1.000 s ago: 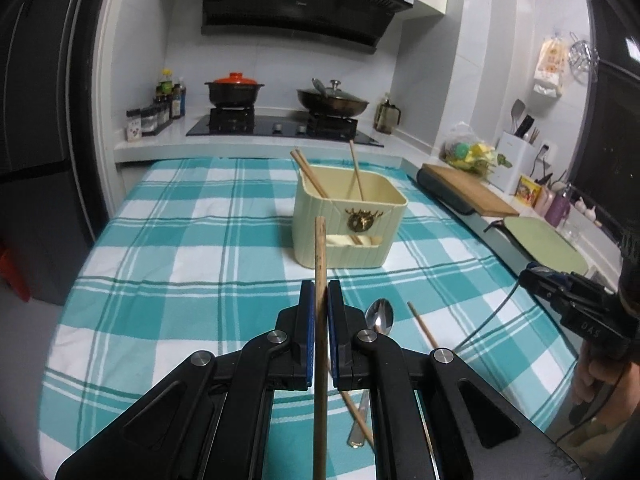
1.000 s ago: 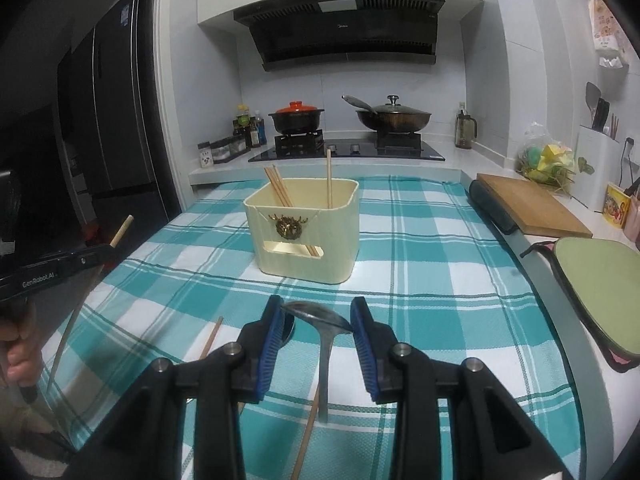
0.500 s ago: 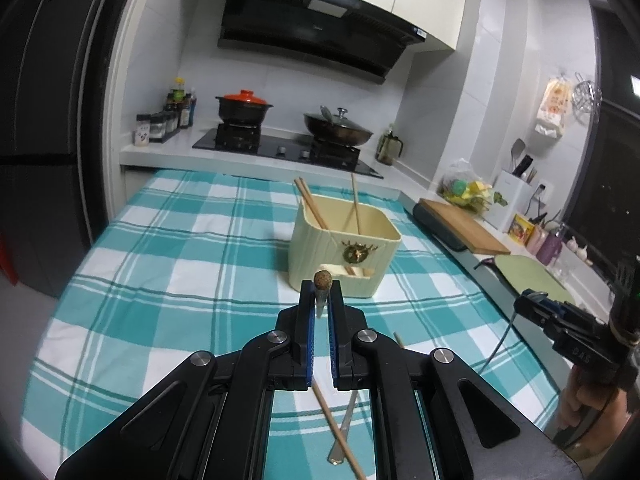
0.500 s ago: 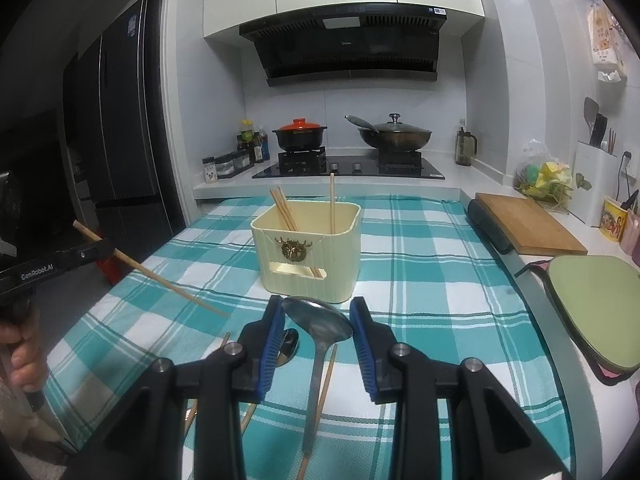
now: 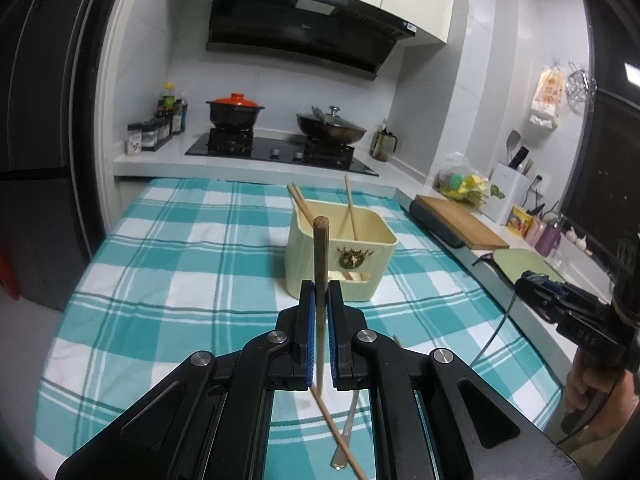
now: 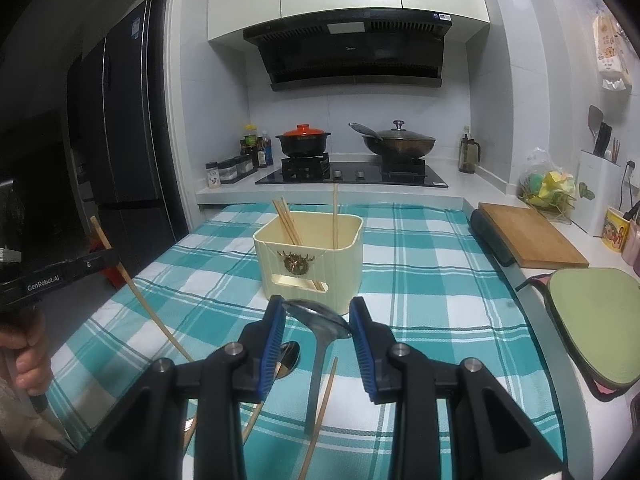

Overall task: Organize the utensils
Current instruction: 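Carry the chopstick and spoon over the cream holder and lower them in, then open the left tool to drop its chopstick while the right tool releases the spoon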

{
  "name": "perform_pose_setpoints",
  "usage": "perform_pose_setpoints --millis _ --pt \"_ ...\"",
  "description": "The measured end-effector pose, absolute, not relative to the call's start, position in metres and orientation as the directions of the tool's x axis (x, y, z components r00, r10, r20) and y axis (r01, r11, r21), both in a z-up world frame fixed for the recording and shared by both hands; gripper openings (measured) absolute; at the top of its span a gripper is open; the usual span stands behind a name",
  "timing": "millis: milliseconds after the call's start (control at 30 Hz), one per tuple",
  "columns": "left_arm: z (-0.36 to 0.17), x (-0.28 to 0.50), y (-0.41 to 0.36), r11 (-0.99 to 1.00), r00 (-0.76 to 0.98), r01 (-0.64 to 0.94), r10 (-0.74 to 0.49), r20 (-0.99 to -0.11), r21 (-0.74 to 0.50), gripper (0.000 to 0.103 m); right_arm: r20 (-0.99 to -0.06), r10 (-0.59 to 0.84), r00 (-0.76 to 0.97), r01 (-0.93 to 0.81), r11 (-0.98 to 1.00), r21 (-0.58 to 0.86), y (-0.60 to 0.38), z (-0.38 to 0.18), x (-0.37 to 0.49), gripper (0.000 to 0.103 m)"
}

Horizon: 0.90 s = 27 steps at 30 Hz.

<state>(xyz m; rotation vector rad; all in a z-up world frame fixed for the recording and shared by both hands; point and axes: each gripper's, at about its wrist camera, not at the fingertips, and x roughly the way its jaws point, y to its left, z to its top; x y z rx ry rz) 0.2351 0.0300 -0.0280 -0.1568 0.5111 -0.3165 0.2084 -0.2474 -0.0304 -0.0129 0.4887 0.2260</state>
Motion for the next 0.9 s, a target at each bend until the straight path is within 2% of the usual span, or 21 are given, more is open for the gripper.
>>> perform_pose_setpoints --millis 300,433,533,733,900 --pt "0.044 0.281 0.027 0.931 0.852 0.301 -0.359 -0.381 -0.205 0.004 -0.455 0.277 0.847 -0.285 0.957 0.052 -0.246 0.017 0.258 0.033" --pt "0.082 0.314 0.015 0.930 0.874 0.322 -0.364 -0.322 -0.177 0.004 -0.429 0.306 0.850 -0.306 0.949 0.073 -0.245 0.049 0.297 0.034" --pt "0.095 0.346 0.004 0.924 0.871 0.332 -0.378 -0.314 -0.190 0.004 -0.394 0.313 0.864 -0.313 0.947 0.065 -0.241 0.071 0.330 0.033" --pt "0.080 0.412 -0.023 0.934 0.854 0.297 -0.353 -0.383 -0.198 0.004 -0.376 0.304 0.876 -0.304 0.951 0.061 -0.237 0.072 0.396 0.034" --pt "0.034 0.460 -0.042 0.946 0.797 0.257 -0.324 -0.510 -0.200 0.004 -0.452 0.316 0.834 -0.311 0.946 0.086 -0.233 0.033 0.446 0.033"
